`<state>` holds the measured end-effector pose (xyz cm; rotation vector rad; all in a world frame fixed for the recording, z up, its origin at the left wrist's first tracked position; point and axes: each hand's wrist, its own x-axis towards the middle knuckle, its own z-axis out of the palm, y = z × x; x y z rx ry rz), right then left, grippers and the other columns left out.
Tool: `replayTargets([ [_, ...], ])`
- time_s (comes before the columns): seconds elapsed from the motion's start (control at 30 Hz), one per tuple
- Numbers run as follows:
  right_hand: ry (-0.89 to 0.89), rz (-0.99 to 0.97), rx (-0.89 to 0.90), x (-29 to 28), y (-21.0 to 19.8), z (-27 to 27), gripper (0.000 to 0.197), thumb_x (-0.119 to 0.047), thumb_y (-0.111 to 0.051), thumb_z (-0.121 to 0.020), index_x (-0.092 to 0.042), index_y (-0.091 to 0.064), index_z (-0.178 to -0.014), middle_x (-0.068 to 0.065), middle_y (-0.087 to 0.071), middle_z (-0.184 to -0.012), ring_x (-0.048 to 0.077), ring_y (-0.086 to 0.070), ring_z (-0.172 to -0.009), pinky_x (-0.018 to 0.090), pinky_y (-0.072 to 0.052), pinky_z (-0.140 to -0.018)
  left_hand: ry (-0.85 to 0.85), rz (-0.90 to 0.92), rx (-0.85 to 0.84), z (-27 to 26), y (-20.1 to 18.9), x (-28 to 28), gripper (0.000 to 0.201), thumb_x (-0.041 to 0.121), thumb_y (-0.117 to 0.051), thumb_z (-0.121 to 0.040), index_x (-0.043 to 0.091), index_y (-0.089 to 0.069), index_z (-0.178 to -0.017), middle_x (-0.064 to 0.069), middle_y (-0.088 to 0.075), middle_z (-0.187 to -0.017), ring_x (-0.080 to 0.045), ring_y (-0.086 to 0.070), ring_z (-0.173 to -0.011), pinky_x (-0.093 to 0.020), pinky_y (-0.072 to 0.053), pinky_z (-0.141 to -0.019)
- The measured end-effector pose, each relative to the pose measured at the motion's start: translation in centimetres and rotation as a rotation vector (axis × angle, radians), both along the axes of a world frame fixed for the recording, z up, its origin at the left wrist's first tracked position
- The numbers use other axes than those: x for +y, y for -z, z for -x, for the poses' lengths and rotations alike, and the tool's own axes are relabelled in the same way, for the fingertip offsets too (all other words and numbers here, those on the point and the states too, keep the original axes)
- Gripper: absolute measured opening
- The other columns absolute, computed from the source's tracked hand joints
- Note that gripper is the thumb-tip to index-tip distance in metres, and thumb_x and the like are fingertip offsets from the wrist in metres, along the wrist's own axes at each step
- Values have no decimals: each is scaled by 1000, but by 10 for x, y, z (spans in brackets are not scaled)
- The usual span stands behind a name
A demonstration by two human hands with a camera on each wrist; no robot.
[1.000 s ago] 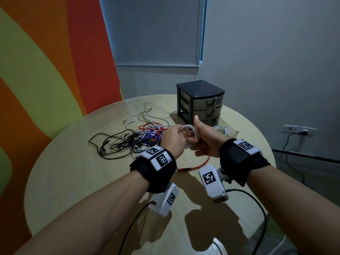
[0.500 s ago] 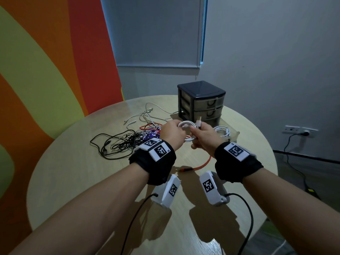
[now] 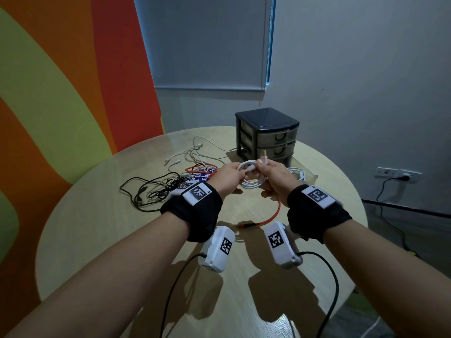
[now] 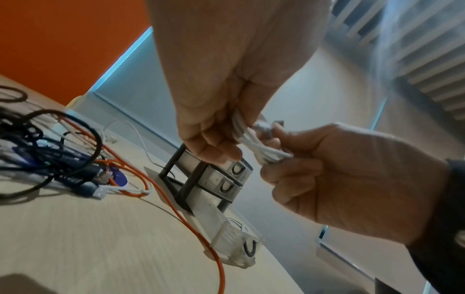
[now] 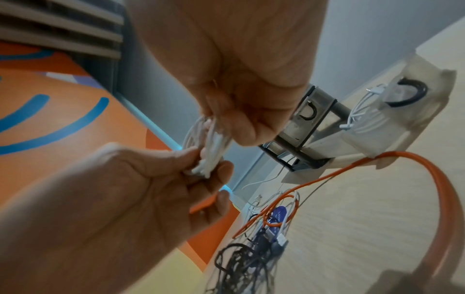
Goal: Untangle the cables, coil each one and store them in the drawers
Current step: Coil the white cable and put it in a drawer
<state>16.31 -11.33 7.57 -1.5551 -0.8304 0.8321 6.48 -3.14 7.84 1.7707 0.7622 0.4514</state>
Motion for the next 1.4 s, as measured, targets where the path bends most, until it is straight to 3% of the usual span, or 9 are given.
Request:
replayTargets([
  [0.17, 4, 27, 115, -4, -5, 1, 33, -27, -32, -102, -17, -49, -76, -1, -37, -57, 10, -32, -45, 12, -32, -34, 8, 68, -95, 0, 3, -5, 25, 5, -39, -96, 21, -53, -81, 1, -49, -78, -10, -46, -75, -27, -42, -65],
  [0.23, 2, 18, 139, -3, -6, 3, 33, -26, -32, -103, -17, -48, -76, -1, -37, -59, 10, -33, -44, 12, -33, -34, 23, 57, -71, -1, 1, -6, 6, 14, -52, -83, 20, -51, -81, 1, -49, -80, -12, -47, -77, -29, -42, -67],
  [0.3, -2, 6, 145, -1, -5, 4, 32, -26, -31, -103, -17, -48, -77, -1, -37, -60, 6, -34, -39, 14, -35, -36, 38, 14, -28, -2, 2, -5, 17, 23, -57, -75, 16, -50, -89, -2, -52, -86, -17, -49, -84, -32, -42, -71],
  [0.4, -14, 5, 133, 1, -5, 8, 32, -26, -31, -103, -15, -49, -79, 0, -37, -60, 5, -35, -39, 18, -36, -40, -28, -193, 27, -6, 8, -4, 28, 29, -56, -90, 7, -53, -106, -11, -59, -100, -20, -52, -86, -32, -42, -72],
  [0.57, 42, 34, -21, -1, -10, 9, 32, -28, -31, -103, -15, -51, -81, 0, -41, -64, 10, -39, -48, 12, -28, -31, -158, -671, 85, -11, 19, -4, 28, 27, -44, -97, 1, -51, -101, -13, -56, -95, -25, -50, -88, -26, -27, -65],
  [0.8, 86, 32, -112, 4, -6, 5, 34, -25, -33, -102, -16, -47, -72, 3, -42, -66, 14, -40, -51, 15, -32, -32, -182, -874, -12, -10, 24, -7, 28, 21, -39, -99, 0, -54, -110, -17, -53, -107, -31, -53, -93, -39, -43, -79],
  [1.0, 5, 7, 82, 0, 1, -2, 34, -29, -32, -102, -16, -47, -74, -3, -36, -57, 5, -32, -36, 17, -35, -37, -353, -697, -89, -13, 15, -3, 30, 23, -36, -100, -3, -50, -107, -22, -63, -92, -37, -60, -82, -33, -41, -62],
  [1.23, -41, -58, 340, -2, 0, -3, 44, -36, -29, -102, -11, -55, -77, -4, -42, -51, 7, -33, -37, 17, -35, -39, -305, -407, -93, -18, 17, 1, 35, 30, -36, -100, 2, -57, -101, -18, -65, -91, -33, -62, -81, -44, -55, -68],
  [1.4, -191, -106, 501, -5, 1, -5, 39, -26, -24, -100, -2, -55, -99, 3, -45, -67, 8, -32, -44, 23, -41, -53, -254, -467, -57, -13, 19, 0, 39, 28, -34, -101, -2, -59, -96, -16, -63, -89, -29, -57, -83, -29, -38, -66],
])
